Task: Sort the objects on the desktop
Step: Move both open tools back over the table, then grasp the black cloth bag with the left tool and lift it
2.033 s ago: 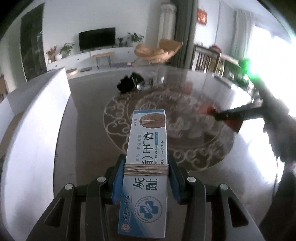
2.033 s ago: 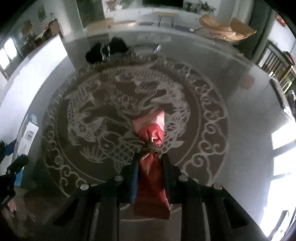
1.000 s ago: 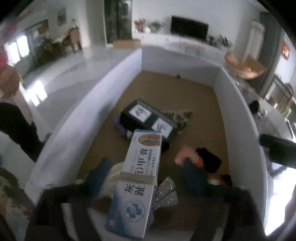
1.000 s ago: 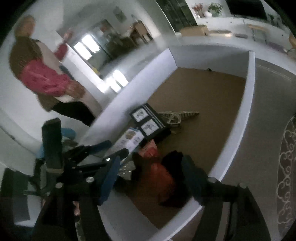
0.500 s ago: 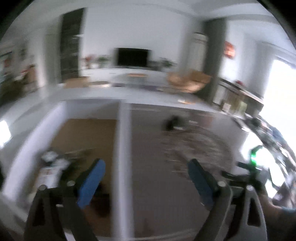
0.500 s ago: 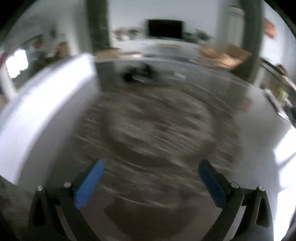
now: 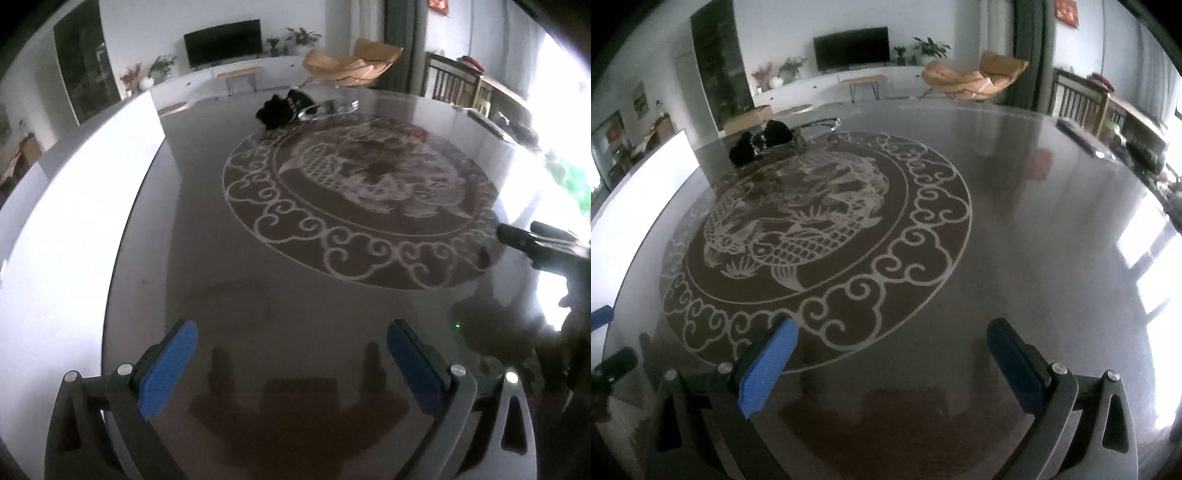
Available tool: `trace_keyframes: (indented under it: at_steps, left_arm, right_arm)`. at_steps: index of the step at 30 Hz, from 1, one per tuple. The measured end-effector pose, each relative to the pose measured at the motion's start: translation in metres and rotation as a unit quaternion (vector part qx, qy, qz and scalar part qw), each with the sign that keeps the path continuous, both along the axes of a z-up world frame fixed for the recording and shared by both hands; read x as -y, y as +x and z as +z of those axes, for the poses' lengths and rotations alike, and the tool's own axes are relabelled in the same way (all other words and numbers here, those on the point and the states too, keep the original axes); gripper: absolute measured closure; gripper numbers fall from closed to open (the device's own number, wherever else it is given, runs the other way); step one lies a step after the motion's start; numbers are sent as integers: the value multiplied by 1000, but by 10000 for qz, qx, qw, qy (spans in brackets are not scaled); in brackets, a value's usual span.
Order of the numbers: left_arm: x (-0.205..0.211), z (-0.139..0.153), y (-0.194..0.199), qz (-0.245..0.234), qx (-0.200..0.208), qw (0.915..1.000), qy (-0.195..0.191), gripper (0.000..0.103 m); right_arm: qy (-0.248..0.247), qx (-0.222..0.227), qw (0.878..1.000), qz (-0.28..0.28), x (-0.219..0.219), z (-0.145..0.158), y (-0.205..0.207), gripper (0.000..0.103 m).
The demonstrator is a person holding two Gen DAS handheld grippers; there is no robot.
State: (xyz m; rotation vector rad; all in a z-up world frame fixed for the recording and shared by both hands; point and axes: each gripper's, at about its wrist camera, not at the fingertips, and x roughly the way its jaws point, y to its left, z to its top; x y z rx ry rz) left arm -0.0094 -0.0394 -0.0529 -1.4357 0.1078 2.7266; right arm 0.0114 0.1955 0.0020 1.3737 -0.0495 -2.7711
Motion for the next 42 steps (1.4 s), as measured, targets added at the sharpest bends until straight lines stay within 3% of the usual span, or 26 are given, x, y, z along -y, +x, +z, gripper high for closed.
trace_keyframes:
  at_steps: [3, 5, 9, 14, 17, 19, 24, 26, 29, 33, 34, 35, 36, 37, 38, 42]
  left_arm:
    - [2, -14, -15, 77, 154, 9998, -81, 0]
    - [5, -19, -26, 129, 124, 9997, 168, 0]
    - [12, -22, -58, 373, 3, 9992, 172, 0]
    - [16, -23, -121, 541, 40, 9984, 159, 0]
    - [24, -23, -168, 655, 271, 9973, 171, 0]
    - [28, -17, -196, 598, 394, 9967, 389, 0]
    - [31, 23, -256, 585, -221, 9941, 891, 0]
    - [23, 25, -278, 509, -180, 9949, 848, 0]
    - [11, 13, -313, 356, -48, 9965, 755, 0]
    - [-1, -18, -340, 81, 358, 9947, 959, 0]
    - [-2, -19, -339, 53, 186, 9958, 893, 0]
    - [-3, -18, -337, 35, 44, 9963, 852, 15]
    - [0, -18, -335, 40, -46, 9951, 983, 38]
    - [5, -17, -331, 160, -142, 9937, 1098, 49]
    - [11, -18, -328, 273, -178, 9919, 1227, 68]
    - [39, -20, -291, 854, -305, 9875, 1287, 68]
  right_arm:
    - [161, 14, 9999, 14, 1, 1, 1, 1]
    - [252, 40, 9997, 10, 3, 0, 0, 1]
    - [343, 48, 9994, -1, 4, -2, -1, 1]
    - [284, 49, 9996, 29, 3, -2, 0, 1]
    - [255, 48, 9997, 43, 3, -2, -1, 1]
    - [253, 46, 9997, 41, 3, -2, 0, 1]
    - [282, 52, 9996, 54, 4, -2, 0, 1]
    - [270, 55, 9996, 60, 4, -2, 0, 1]
    - [271, 58, 9996, 64, 4, -2, -1, 1]
    - [257, 56, 9996, 64, 4, -2, 0, 1]
    - [261, 54, 9996, 64, 4, -2, 0, 1]
    - [261, 55, 9996, 65, 4, -2, 0, 1]
    - [260, 54, 9996, 66, 4, -3, 0, 1]
    - [256, 53, 9996, 67, 4, -3, 0, 1]
    - [257, 55, 9996, 67, 4, -2, 0, 1]
    - [277, 55, 9996, 55, 3, -3, 0, 1]
